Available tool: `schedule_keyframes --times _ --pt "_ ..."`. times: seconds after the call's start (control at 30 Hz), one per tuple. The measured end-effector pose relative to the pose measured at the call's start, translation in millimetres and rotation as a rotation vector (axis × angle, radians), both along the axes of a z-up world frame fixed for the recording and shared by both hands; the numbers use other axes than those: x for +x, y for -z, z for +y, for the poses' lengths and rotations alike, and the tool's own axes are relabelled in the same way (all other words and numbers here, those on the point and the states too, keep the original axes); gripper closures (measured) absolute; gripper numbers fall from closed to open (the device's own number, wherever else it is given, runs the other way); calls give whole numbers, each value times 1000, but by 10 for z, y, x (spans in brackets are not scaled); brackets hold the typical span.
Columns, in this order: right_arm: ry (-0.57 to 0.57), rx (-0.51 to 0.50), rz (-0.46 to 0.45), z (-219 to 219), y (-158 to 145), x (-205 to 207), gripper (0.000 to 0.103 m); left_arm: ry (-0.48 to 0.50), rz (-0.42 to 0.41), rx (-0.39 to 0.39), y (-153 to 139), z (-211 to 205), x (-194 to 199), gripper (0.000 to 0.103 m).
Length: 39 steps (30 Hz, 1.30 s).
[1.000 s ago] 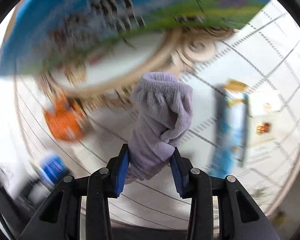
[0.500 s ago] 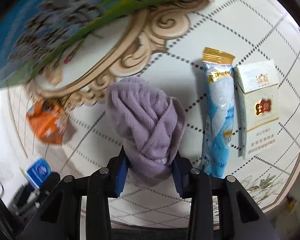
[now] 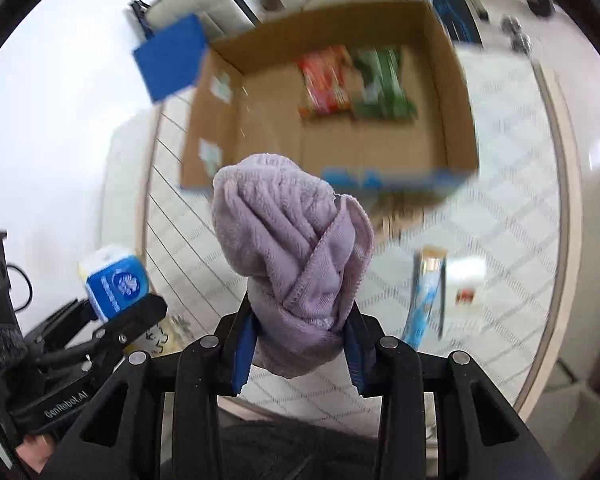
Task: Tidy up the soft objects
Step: 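Carry carton and cloth into the box and release both beside the bags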
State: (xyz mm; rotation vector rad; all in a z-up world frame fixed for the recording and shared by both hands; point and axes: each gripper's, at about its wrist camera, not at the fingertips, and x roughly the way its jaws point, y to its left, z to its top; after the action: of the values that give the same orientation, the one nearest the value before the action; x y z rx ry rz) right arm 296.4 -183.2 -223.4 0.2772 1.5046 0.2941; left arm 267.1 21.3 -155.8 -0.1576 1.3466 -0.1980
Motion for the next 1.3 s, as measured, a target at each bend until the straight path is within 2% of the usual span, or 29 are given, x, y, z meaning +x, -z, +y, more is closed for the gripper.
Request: schedule_keyframes --times 0.07,0.2,0.33,0.43,0.57,0.73,0.93,1.0,1.03,1.07,1.1,1.13,1.2,1.3 --pt "-5 -34 -17 -31 -90 230 62 17 -35 30 -96 -59 303 41" --pt "2 -96 14 -15 96 836 62 32 -24 64 -9 -94 961 41" --pt "2 -170 77 -36 457 1298 62 20 35 93 329 -99 1558 41" --pt "-17 -226 143 -20 836 1547 62 27 97 107 695 -147 1931 41" --pt "-41 -279 230 -13 1289 1723 62 51 175 129 1125 -260 2221 41" --pt "-56 -281 308 -9 1693 1731 62 63 257 156 1618 -338 2458 41" --pt "-74 -297 382 -16 1971 1673 60 61 316 145 1914 -345 2546 41" --pt "-75 -300 391 -24 1990 1671 50 64 327 140 1914 -355 2555 41" --pt "-72 -294 389 -29 1981 1682 44 66 333 137 1904 -364 2583 36" --pt "-67 -285 384 -34 1961 1687 29 67 332 139 1881 -367 2597 31" --pt "-64 -274 376 -40 1924 1703 26 64 320 151 1839 -359 2610 21" --pt "-63 -269 368 -37 1885 1711 26 62 305 158 1794 -360 2621 15" --pt "-61 -277 348 -34 1809 1732 22 54 289 156 1713 -341 2619 15" --pt "-50 -281 319 -27 1665 1756 21 47 265 175 1577 -300 2548 15"
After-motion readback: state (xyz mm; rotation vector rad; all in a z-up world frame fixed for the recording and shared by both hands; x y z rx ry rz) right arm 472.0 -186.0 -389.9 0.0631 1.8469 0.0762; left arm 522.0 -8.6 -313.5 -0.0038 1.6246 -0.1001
